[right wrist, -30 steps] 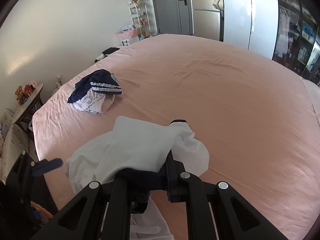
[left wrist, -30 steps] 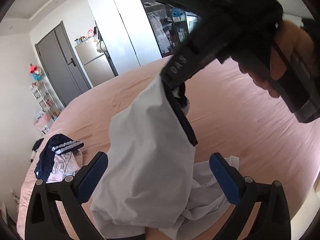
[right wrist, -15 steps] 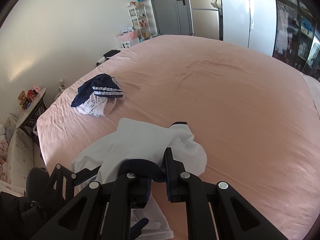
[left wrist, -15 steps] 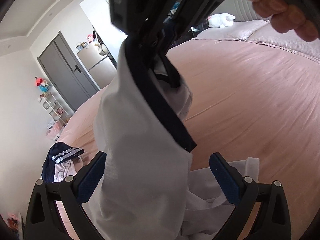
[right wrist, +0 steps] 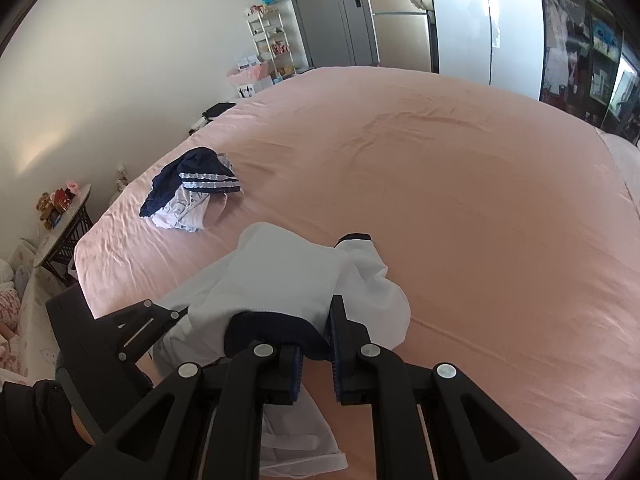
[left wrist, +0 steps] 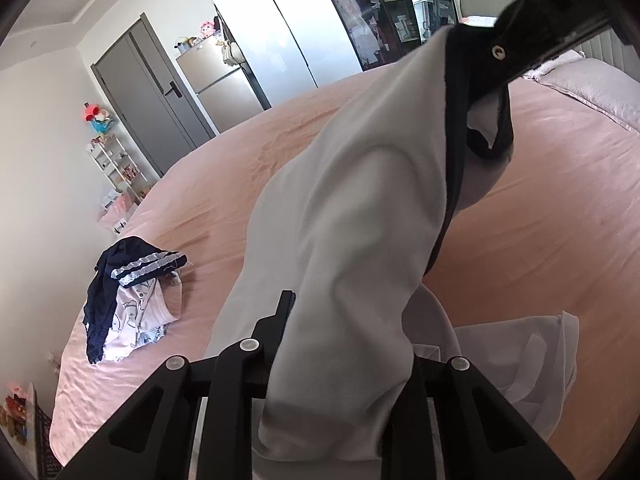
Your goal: Fold clothes
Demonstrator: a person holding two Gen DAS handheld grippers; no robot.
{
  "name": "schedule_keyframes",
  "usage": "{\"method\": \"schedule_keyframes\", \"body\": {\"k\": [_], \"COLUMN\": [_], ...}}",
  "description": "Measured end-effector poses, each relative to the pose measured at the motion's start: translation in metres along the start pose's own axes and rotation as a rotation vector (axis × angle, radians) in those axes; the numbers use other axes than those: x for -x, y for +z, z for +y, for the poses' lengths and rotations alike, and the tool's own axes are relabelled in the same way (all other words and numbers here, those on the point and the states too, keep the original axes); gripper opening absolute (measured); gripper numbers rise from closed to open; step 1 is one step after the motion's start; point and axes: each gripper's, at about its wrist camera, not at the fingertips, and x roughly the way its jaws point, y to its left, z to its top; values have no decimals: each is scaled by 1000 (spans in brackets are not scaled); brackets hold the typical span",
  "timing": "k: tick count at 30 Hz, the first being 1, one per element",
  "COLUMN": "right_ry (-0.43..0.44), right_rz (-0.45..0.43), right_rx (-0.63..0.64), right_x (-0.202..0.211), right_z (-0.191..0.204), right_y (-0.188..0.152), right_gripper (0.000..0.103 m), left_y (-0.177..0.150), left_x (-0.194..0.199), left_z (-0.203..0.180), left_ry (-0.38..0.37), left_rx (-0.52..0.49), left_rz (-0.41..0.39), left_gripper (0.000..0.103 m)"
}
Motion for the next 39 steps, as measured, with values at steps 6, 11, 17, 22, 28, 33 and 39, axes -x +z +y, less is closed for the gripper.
{"method": "schedule_keyframes", "body": {"k": [6, 11, 17, 22, 28, 33, 39], "right_ry": [15, -62, -162, -260, -335, -341, -328], "right_rz": [-16, -14, 9, -7, -105, -139, -220], "right_rx": [18, 95, 155, 222, 278, 247, 130], "right_x": [-6, -20, -42, -67, -73, -67, -45], "right_z": [-2, 1, -2, 3, 23, 27, 30], "right_y": [-10, -22, -46, -61, -49, -32, 0], "right_gripper": [10, 57, 65, 65, 65, 20, 7], "left_y": [2, 5, 7, 8, 5, 5, 14], "left_x": [7, 12, 11, 14, 15, 15, 18], "left_z": [27, 50, 80, 89, 92, 105, 125], "left_ry": [-41, -27, -36, -45, -47, -28, 9], "left_rx": [59, 55, 83, 72, 49, 67, 66], "left_rz": [-3, -3, 13, 16, 21, 32, 13], "left_gripper": [19, 19, 19, 19, 19, 19, 19]}}
